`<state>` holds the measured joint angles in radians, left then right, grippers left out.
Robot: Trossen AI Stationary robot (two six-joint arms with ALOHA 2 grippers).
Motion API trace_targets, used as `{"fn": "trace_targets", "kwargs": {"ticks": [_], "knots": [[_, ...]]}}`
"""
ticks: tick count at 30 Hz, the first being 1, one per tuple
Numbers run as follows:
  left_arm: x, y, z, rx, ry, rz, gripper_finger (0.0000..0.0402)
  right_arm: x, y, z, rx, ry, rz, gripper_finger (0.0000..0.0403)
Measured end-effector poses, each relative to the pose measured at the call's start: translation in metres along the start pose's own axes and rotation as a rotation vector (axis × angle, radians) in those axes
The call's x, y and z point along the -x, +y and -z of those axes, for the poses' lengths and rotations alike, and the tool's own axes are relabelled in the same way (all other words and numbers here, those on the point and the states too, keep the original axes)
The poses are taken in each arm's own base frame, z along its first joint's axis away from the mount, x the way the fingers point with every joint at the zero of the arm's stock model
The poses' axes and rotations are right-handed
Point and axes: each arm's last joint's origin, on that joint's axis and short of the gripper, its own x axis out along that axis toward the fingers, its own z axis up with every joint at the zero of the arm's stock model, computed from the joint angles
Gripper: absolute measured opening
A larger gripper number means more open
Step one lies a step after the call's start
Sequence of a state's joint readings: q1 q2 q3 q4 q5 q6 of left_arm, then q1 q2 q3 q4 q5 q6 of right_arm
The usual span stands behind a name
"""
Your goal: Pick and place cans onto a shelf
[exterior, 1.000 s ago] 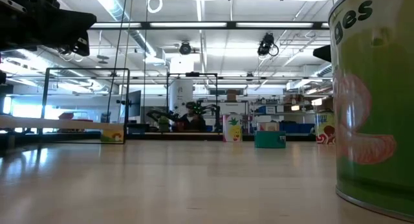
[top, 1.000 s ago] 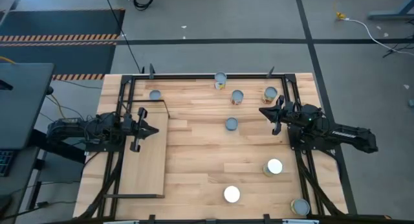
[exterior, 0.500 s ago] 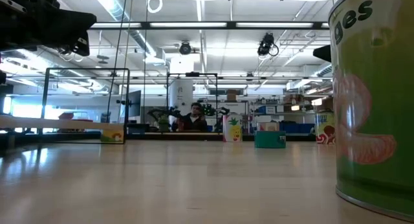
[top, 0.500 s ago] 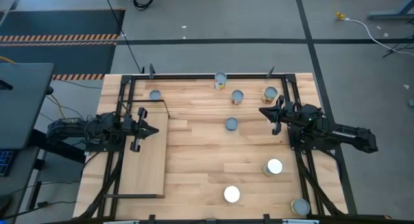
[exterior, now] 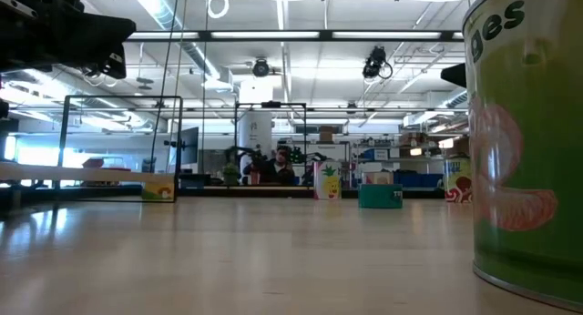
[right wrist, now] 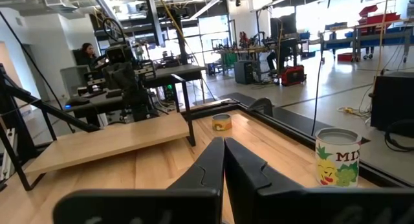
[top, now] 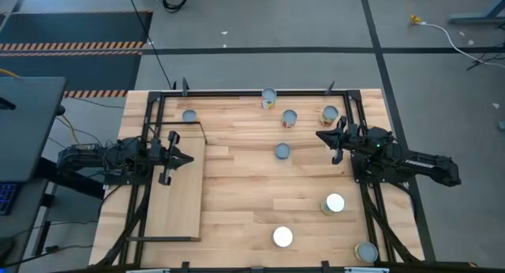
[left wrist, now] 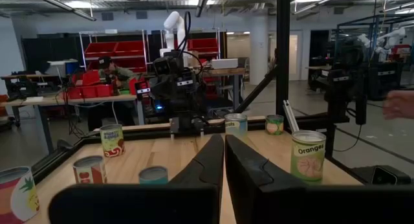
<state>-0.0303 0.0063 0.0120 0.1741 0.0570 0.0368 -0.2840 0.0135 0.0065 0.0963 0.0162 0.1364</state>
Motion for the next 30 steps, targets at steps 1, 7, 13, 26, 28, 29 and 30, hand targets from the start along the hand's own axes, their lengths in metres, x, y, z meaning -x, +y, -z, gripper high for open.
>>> {"fn": "trace_targets", "kwargs": {"ticks": [1,7,13,26,28,29,30], "knots": [[0.000,0.000,0.000,0.000,0.000,0.000,0.0023,0.000,0.000,0.000,0.000,0.000,0.000,0.0018],[0.000,0.000,0.000,0.000,0.000,0.000,0.0023,0.000,0.000,0.000,0.000,0.000,-0.001,0.0018],[0.000,0.000,0.000,0.000,-0.005,0.000,0.0023,0.000,0.000,0.000,0.001,0.000,0.003,0.0018],[0.001,0.001,-0.014,0.041,-0.150,-0.026,0.0023,0.001,0.000,-0.015,-0.001,-0.161,0.000,0.0018],[0.001,0.001,-0.015,0.039,-0.151,-0.026,0.0023,0.002,0.001,-0.022,-0.027,-0.229,-0.012,0.0018],[0.001,0.001,-0.015,0.044,-0.154,-0.026,0.0023,0.003,0.002,-0.024,-0.050,-0.251,-0.020,0.0018],[0.001,0.001,-0.015,0.044,-0.156,-0.025,0.0023,0.003,0.002,-0.025,-0.050,-0.266,-0.018,0.0018]]}}
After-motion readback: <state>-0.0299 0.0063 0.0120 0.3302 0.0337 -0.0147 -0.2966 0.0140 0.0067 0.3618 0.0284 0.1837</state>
